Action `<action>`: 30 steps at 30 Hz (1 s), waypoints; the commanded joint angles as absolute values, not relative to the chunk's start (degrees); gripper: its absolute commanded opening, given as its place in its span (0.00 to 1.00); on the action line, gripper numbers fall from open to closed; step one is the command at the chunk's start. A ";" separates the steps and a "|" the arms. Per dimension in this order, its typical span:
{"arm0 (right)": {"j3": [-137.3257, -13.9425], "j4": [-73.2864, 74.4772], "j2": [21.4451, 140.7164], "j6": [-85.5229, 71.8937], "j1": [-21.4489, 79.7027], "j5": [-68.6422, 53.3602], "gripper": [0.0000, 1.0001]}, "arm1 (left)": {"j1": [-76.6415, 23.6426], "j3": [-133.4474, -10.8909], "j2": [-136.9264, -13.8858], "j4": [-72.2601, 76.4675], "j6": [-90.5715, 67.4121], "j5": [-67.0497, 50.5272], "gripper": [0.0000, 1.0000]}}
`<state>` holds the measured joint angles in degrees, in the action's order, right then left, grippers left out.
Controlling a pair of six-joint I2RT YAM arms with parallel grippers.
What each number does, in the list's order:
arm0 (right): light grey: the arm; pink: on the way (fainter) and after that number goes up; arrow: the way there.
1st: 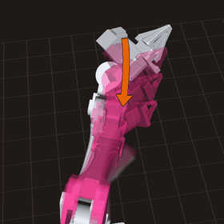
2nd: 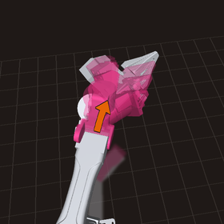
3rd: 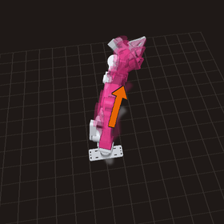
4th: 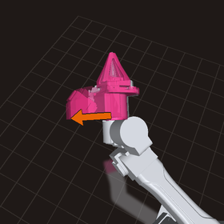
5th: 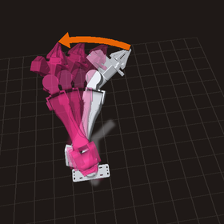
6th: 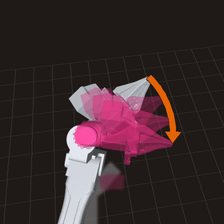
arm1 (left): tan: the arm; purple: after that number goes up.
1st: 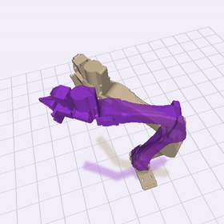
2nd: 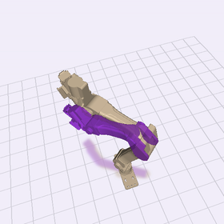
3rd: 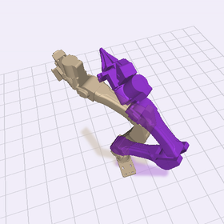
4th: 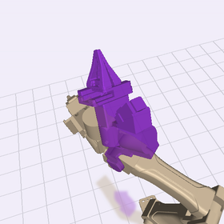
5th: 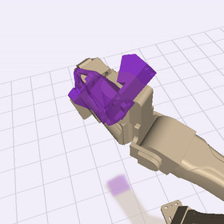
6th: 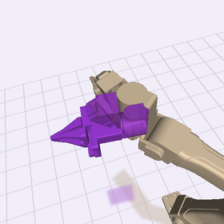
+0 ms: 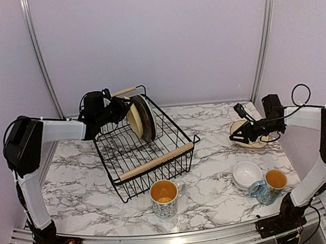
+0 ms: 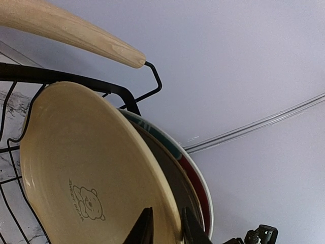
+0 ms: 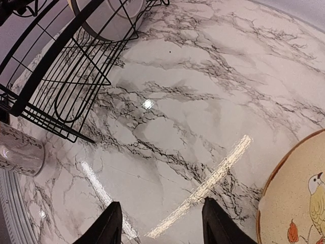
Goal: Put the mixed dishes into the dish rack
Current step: Insert the plate into the dish rack.
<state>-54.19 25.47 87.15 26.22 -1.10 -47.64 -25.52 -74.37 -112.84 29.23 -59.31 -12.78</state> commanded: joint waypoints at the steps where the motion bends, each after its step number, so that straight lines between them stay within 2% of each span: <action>1: -56.40 26.67 87.96 27.17 -0.30 -47.37 0.52 | -24.83 -73.34 -114.10 22.07 -57.48 -12.26 0.23; 12: -56.94 27.37 88.19 27.46 -0.18 -47.72 0.52 | -25.73 -73.25 -108.82 16.88 -54.49 -9.45 0.41; 20: -57.44 28.03 88.63 27.97 -0.18 -48.56 0.52 | -25.69 -73.11 -104.24 12.68 -49.55 -6.95 0.48; 30: -57.48 28.24 86.81 27.69 -0.16 -48.33 0.52 | -25.86 -72.37 -98.69 8.93 -46.71 -4.50 0.52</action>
